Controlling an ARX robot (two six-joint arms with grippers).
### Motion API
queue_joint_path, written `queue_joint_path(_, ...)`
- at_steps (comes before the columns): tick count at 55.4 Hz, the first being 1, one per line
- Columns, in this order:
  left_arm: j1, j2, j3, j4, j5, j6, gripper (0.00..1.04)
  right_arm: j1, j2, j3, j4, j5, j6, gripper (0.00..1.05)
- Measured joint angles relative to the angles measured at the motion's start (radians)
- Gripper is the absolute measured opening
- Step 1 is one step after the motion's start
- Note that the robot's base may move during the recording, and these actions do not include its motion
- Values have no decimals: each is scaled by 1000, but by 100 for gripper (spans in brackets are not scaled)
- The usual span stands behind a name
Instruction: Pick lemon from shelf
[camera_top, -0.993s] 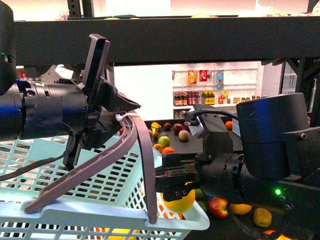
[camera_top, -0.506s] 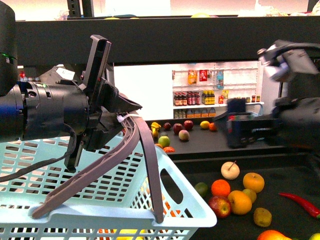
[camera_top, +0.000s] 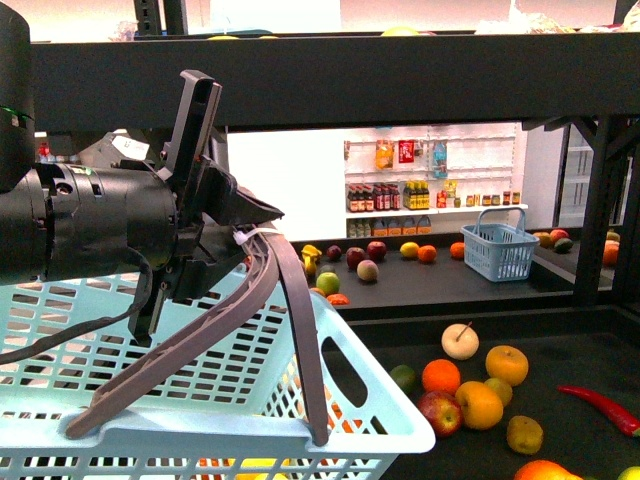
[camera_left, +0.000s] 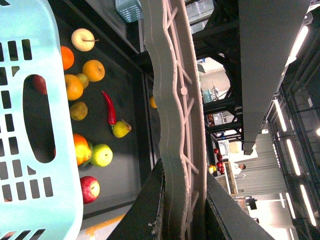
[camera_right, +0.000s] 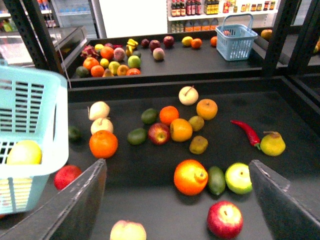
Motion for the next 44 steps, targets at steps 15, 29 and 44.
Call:
queue_joint_path(15,0,0,0,0,0,0,12,36,-414,-151,-186,30,-30,41)
queue_joint_path(29,-1,0,0,0,-2,0,12,36,-590,-183,-337,32,-34,3)
queue_joint_path(44,-2,0,0,0,2,0,12,37,-630,-209,-338,32,-34,3)
